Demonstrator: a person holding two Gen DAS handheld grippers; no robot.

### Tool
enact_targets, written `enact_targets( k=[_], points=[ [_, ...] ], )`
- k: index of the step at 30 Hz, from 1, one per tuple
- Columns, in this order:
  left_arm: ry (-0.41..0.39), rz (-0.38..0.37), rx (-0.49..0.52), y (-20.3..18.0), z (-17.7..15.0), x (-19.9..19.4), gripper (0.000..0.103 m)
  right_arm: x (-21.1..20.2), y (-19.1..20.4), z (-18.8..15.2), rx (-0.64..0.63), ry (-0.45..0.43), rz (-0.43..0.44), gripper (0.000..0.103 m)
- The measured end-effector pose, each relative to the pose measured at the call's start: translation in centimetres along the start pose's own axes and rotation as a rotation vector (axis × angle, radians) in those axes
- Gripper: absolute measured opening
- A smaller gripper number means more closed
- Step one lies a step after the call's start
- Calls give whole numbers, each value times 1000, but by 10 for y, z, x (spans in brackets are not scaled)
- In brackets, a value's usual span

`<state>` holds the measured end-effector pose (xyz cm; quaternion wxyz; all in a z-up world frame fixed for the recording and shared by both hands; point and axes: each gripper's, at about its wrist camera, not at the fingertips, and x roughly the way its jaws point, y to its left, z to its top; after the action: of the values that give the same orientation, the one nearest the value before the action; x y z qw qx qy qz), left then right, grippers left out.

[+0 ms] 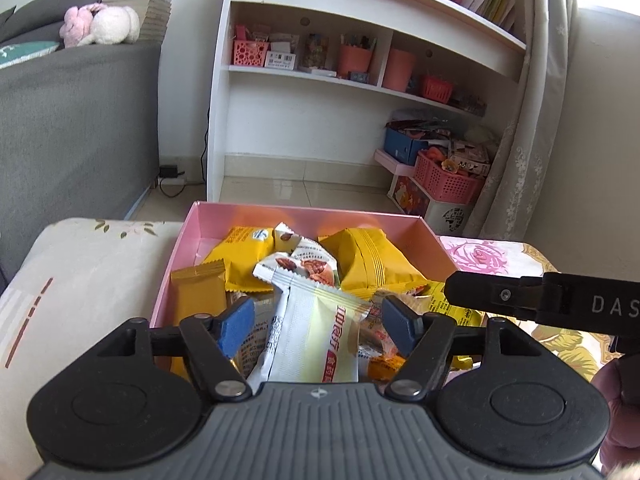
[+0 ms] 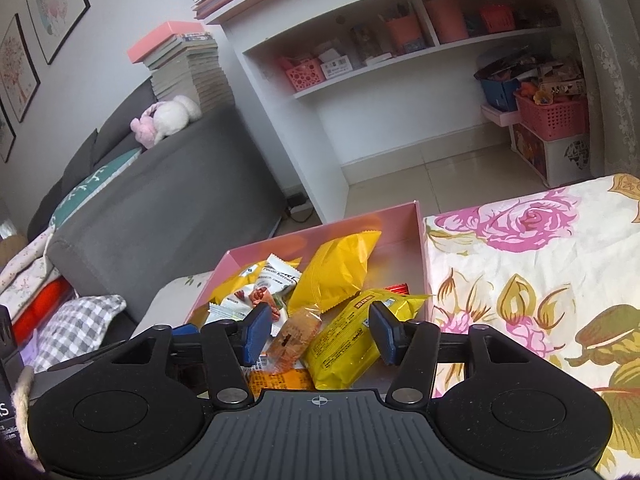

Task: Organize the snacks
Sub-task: 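Open both tools to drop the wafer packet and cake into the box, then move both open tools back over the red and blue-white candies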

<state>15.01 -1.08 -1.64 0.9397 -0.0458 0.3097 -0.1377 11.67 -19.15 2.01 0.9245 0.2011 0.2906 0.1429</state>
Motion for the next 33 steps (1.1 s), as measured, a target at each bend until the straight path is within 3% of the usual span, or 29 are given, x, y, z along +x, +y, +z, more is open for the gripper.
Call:
enact_targets(
  k=[5, 11, 23, 33],
  points=[
    [13, 0, 10, 2, 0, -10, 75, -9, 6, -1, -27, 3, 0, 68],
    [18, -9, 39, 8, -1, -26, 82, -20, 11, -3, -46, -2, -5, 70],
    [87, 48, 113, 30, -17, -45, 95, -29, 32, -24, -142, 39, -10, 86],
    [154, 118, 188, 65, -33, -53, 96, -28, 58, -52, -236, 84, -3, 92]
  ],
)
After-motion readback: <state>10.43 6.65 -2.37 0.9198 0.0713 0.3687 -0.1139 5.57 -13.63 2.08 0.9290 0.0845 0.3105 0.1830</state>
